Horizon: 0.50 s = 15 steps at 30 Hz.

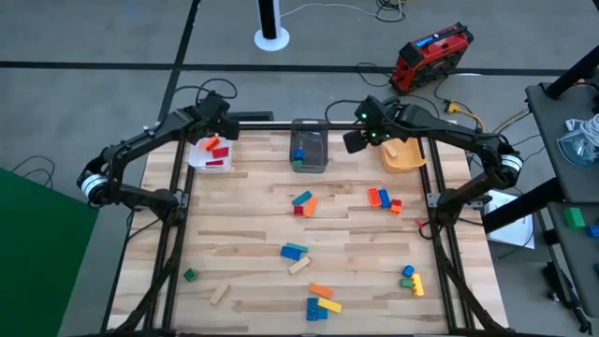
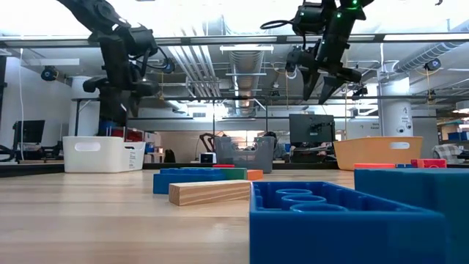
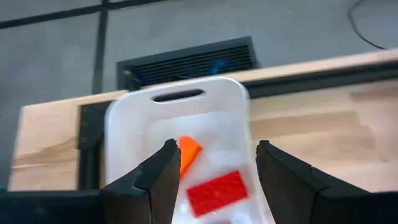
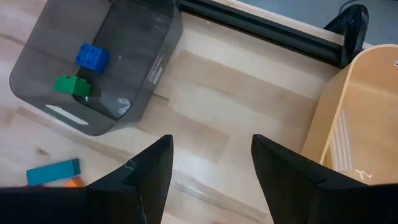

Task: Sort blocks by size
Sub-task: Put the green block into the yellow bin

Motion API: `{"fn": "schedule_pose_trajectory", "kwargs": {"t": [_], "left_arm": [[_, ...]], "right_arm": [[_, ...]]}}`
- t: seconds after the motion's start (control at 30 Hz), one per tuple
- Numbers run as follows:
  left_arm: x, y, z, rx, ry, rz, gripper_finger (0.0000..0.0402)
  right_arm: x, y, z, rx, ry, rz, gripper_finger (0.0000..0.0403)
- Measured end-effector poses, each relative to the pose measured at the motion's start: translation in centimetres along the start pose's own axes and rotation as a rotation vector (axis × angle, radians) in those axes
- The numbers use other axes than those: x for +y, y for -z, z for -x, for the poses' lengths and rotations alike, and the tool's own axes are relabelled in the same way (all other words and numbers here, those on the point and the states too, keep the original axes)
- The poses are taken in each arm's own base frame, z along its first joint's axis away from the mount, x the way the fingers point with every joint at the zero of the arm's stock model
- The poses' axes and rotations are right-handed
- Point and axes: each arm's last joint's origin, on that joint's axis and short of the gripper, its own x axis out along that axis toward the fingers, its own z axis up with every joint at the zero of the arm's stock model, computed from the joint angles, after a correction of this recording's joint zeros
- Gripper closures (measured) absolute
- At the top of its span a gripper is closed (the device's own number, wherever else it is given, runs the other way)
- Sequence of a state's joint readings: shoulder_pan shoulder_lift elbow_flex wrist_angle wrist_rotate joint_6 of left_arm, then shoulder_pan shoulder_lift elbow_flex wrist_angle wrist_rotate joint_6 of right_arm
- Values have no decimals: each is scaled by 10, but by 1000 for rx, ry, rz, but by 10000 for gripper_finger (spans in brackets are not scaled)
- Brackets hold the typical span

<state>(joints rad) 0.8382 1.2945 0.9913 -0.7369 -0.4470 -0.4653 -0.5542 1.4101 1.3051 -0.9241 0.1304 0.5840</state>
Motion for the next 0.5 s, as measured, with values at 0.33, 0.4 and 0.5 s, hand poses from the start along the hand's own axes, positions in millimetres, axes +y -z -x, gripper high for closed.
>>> {"fn": "schedule_pose_trajectory", "kwargs": {"t": [0.33,0.4,0.5], "left_arm": [[-45,28,26,45,221,-147,218],[-58,39,36,51,292,-249,220],[-75,57,53,59,409,-427,223]], "right_arm": [[21,17,4,34,-34,39,195],[26,22,5,45,-39,58,195],[30,29,7,72,-33,79,195]]}}
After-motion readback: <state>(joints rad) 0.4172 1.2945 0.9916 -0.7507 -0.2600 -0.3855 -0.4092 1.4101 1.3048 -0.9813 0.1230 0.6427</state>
